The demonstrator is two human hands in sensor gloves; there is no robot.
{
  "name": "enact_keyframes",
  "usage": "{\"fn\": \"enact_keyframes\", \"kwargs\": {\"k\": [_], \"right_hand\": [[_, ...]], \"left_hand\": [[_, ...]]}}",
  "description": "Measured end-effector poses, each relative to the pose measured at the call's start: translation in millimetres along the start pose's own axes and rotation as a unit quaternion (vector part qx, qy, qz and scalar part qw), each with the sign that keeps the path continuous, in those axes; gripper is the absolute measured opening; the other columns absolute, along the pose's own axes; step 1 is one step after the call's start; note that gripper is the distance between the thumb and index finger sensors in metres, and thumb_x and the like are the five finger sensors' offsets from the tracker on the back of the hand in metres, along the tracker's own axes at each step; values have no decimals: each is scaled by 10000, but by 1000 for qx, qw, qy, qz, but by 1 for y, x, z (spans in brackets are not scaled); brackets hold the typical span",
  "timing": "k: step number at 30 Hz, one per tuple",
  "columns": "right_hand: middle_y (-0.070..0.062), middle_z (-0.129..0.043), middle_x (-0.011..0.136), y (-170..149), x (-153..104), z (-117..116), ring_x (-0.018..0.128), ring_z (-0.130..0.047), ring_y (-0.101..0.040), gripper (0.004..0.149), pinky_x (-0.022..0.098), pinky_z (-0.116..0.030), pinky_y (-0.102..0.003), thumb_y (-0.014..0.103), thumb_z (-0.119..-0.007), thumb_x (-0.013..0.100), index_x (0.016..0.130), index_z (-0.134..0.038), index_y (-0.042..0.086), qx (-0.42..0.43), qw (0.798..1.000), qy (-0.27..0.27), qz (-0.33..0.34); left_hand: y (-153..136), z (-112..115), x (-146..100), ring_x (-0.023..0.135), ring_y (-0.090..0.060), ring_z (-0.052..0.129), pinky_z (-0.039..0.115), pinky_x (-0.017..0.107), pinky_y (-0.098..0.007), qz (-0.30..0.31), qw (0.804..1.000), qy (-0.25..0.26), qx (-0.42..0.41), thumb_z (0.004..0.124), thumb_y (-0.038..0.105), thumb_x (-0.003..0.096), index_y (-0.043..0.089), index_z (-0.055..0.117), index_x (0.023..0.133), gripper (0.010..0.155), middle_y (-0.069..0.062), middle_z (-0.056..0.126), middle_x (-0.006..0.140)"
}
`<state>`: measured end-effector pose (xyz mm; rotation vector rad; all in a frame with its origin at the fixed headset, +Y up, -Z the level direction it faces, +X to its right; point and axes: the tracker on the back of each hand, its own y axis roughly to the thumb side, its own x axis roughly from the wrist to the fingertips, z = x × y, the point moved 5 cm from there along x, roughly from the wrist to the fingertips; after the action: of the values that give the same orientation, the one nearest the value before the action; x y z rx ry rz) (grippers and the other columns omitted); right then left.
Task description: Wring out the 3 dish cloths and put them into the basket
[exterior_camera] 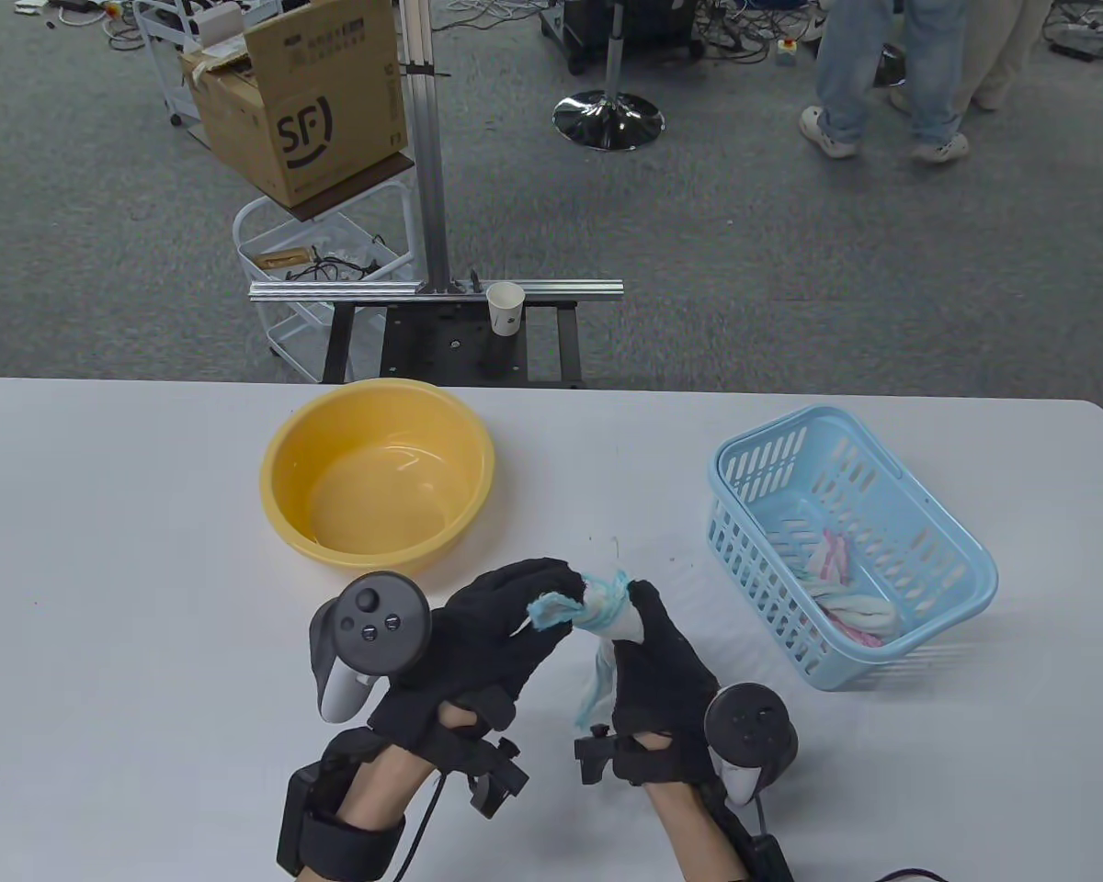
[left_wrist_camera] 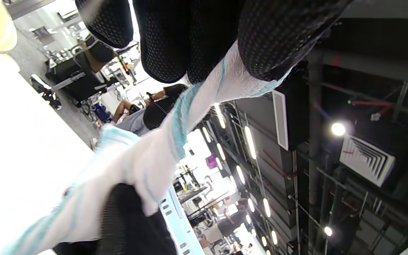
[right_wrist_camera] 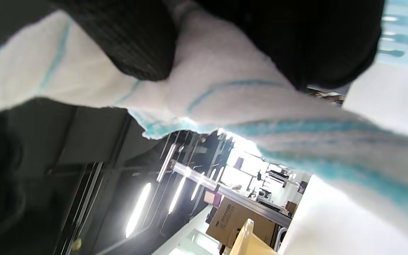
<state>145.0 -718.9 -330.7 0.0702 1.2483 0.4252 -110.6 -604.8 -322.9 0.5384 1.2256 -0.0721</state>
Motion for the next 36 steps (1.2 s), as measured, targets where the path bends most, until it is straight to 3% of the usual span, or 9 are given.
{"fn": "enact_keyframes", "kwargs": {"k": [7,12,18,23,29,32,36], "right_hand": [[-152,-994,725,-19,5,10,585,-1024,-371,508,472,-823,-566,311,-851,497,937,-739,85,110,991,-25,-70],[-133,-979,779,-34,4,1,650,-1000,-377,496,516,-805,-570,276,-854,495,953,-732,126,201,973,2,-112],[-120,-972,803,-33,6,-3,647,-1005,-362,476,508,-816,-556,262,-851,497,954,-747,179,181,978,21,-98],[-130,-949,828,-34,9,4,658,-992,-372,462,514,-807,-562,240,-835,504,956,-749,200,190,977,18,-98],[-131,-927,853,-34,11,-1,671,-981,-372,456,529,-795,-569,214,-826,503,954,-755,210,185,976,56,-97],[-128,-933,851,-29,8,-21,676,-980,-373,459,537,-789,-573,211,-825,504,957,-751,201,190,968,131,-98],[-119,-943,845,-18,-4,-53,697,-972,-375,460,558,-773,-581,215,-824,507,960,-750,190,199,947,233,-101]], "left_hand": [[-76,3,-12,963,-283,808,610,751,-571,-71,996,9,-59,859,382,478,298,831,954,484,45,777,1025],[-132,18,-19,961,-292,806,606,750,-573,-134,984,-11,-115,867,396,473,300,842,948,485,38,778,1024],[-178,30,-31,962,-309,790,592,750,-579,-194,965,-50,-171,860,418,475,286,839,946,490,21,762,1032],[-194,16,-43,964,-316,782,583,752,-584,-214,959,-31,-185,844,420,484,278,826,960,497,11,751,1039],[-201,-1,-51,1020,-313,708,532,776,-591,-207,956,-2,-208,844,482,478,304,725,1036,597,27,672,1090],[-189,13,-44,1108,-309,559,435,802,-610,-182,958,-46,-217,866,552,447,335,607,1097,733,43,563,1149],[-171,54,-39,1185,-272,188,194,814,-629,-175,942,-193,-210,861,700,387,372,300,1159,1009,87,269,1220]]}}
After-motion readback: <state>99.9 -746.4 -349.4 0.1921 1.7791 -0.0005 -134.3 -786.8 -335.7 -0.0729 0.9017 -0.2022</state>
